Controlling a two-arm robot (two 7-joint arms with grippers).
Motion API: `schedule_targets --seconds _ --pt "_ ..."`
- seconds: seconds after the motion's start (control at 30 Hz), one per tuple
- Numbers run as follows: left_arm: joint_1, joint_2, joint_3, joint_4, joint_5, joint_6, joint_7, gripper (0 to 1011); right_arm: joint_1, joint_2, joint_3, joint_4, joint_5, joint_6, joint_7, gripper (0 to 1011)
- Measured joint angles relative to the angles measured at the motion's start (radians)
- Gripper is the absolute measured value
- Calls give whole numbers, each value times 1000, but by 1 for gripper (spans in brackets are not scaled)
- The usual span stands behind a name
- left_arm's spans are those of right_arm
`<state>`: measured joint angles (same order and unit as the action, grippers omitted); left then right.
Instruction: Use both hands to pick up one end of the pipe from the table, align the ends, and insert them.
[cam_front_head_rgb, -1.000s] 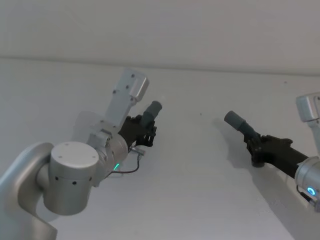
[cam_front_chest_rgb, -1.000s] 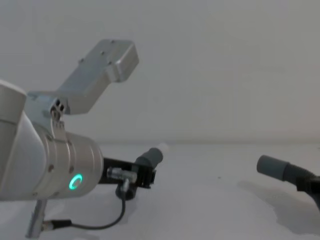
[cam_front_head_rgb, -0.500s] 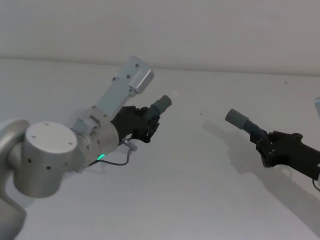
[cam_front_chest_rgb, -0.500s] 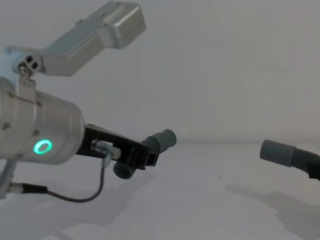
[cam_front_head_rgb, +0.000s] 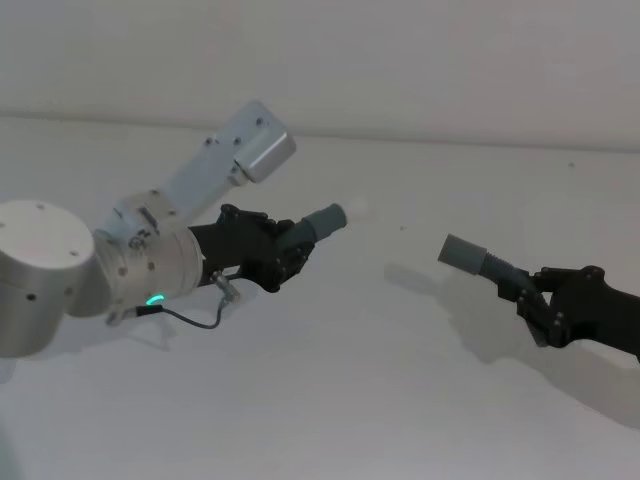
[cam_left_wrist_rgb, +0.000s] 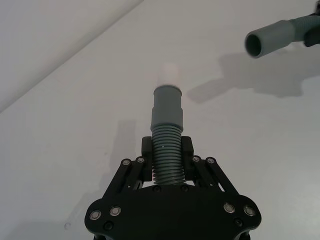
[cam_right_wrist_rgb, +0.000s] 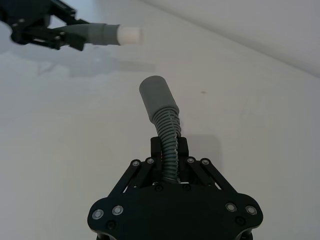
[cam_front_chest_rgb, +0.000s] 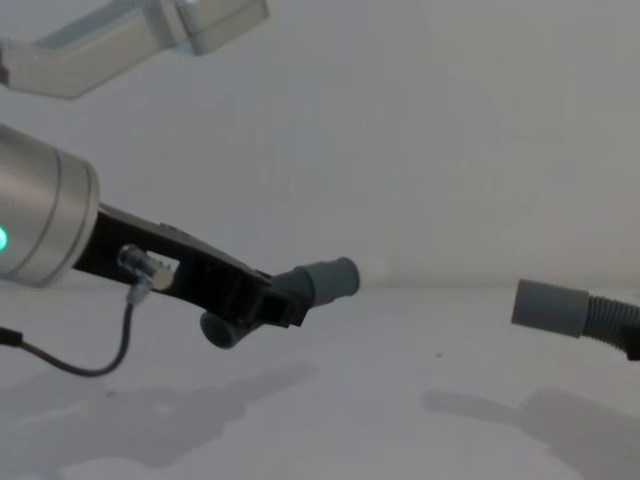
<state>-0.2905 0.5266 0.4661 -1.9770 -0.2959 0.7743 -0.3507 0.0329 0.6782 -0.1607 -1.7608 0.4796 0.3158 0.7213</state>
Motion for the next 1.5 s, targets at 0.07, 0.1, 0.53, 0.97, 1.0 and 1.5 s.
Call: schedule_targets --seconds 0.07,0.1,0.53,0.97,1.0,1.5 --pt "-13 21 0 0 -11 -7 -36 325 12 14 -8 10 8 -10 40 172" --pt "-18 27 0 0 -14 -10 -47 325 16 18 -12 14 10 -12 51 172" --pt "-102 112 31 35 -58 -96 -252 325 69 70 -53 60 48 -35 195 171" --pt "-171 170 79 63 -73 -134 -388 325 96 86 -69 84 73 -42 243 170" --pt "-175 175 83 64 -74 -135 -397 325 98 87 -70 86 74 -42 246 170" --pt "-194 193 99 71 -82 -142 -429 325 108 93 -76 94 83 -44 260 170"
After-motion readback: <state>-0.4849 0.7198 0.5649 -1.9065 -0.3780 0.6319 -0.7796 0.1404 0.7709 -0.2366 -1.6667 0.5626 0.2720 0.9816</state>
